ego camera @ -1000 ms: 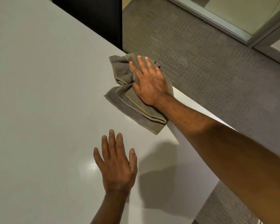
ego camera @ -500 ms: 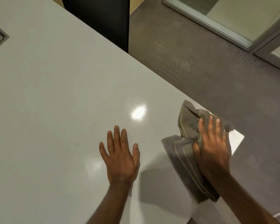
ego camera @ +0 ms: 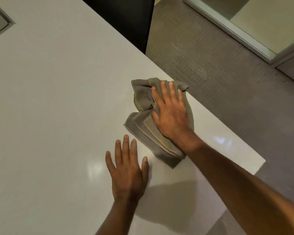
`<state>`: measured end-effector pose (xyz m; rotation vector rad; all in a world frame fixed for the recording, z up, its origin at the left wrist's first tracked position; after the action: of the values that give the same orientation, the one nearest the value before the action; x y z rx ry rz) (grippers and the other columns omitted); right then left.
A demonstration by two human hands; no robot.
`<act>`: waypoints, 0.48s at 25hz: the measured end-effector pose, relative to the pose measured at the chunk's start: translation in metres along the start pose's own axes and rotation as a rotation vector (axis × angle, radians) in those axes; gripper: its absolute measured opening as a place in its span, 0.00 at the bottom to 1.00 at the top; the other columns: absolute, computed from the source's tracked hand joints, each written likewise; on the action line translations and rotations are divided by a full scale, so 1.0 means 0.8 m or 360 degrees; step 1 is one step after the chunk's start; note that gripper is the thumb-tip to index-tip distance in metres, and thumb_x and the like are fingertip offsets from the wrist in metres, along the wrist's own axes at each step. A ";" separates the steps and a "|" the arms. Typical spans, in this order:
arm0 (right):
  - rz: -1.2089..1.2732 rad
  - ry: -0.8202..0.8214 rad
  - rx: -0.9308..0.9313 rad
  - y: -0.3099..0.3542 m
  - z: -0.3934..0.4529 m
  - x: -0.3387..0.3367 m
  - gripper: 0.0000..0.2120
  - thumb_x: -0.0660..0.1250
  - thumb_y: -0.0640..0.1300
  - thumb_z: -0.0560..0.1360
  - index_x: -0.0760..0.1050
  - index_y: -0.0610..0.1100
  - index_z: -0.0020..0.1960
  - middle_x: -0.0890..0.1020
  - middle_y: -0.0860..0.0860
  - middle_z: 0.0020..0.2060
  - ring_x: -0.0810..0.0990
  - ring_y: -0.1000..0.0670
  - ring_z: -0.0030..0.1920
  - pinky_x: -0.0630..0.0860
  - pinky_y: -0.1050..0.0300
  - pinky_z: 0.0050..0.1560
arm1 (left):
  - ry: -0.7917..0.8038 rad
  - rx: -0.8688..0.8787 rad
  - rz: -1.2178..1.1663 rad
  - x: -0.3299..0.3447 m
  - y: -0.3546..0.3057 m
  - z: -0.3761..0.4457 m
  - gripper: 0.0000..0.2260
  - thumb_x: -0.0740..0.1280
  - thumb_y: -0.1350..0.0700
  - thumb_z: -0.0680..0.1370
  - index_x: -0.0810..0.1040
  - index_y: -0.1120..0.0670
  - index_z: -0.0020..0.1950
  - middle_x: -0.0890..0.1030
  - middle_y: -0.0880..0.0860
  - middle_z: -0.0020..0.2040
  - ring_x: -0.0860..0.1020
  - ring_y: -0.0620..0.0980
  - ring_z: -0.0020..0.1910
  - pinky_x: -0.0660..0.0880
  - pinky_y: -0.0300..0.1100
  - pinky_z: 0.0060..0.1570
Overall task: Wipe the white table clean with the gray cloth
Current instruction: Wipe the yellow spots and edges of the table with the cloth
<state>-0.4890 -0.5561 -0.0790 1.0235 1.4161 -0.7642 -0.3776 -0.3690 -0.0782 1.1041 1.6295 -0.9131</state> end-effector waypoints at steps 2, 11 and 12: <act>0.0025 -0.0002 -0.0052 0.006 0.055 -0.006 0.35 0.49 0.60 0.84 0.48 0.48 0.87 0.50 0.42 0.86 0.47 0.38 0.86 0.49 0.35 0.85 | -0.0051 0.0005 -0.0004 0.000 0.001 0.001 0.35 0.39 0.36 0.85 0.66 0.54 0.81 0.62 0.57 0.83 0.60 0.63 0.83 0.60 0.70 0.76; 0.0105 0.0014 -0.0111 0.011 0.091 -0.019 0.33 0.52 0.58 0.86 0.48 0.48 0.87 0.49 0.43 0.87 0.46 0.40 0.87 0.48 0.37 0.86 | -0.0169 -0.0006 0.0012 0.007 0.006 -0.003 0.32 0.40 0.37 0.85 0.60 0.52 0.83 0.56 0.55 0.86 0.55 0.59 0.85 0.56 0.68 0.78; 0.0125 0.0010 -0.0116 0.006 0.070 -0.018 0.33 0.52 0.57 0.85 0.49 0.48 0.87 0.50 0.43 0.87 0.46 0.40 0.87 0.48 0.37 0.85 | -0.0188 -0.0011 0.0014 0.007 0.006 -0.004 0.31 0.42 0.38 0.85 0.61 0.52 0.83 0.56 0.55 0.85 0.55 0.59 0.85 0.56 0.68 0.78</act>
<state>-0.4618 -0.6069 -0.0710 1.0200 1.3910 -0.6479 -0.3751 -0.3629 -0.0827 1.0323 1.5290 -0.9487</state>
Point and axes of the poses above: each hand's wrist, its own z-axis towards the middle knuckle, its own x-axis out of the palm, y = z × x, the point moved 7 cm from there along z, towards the middle knuckle
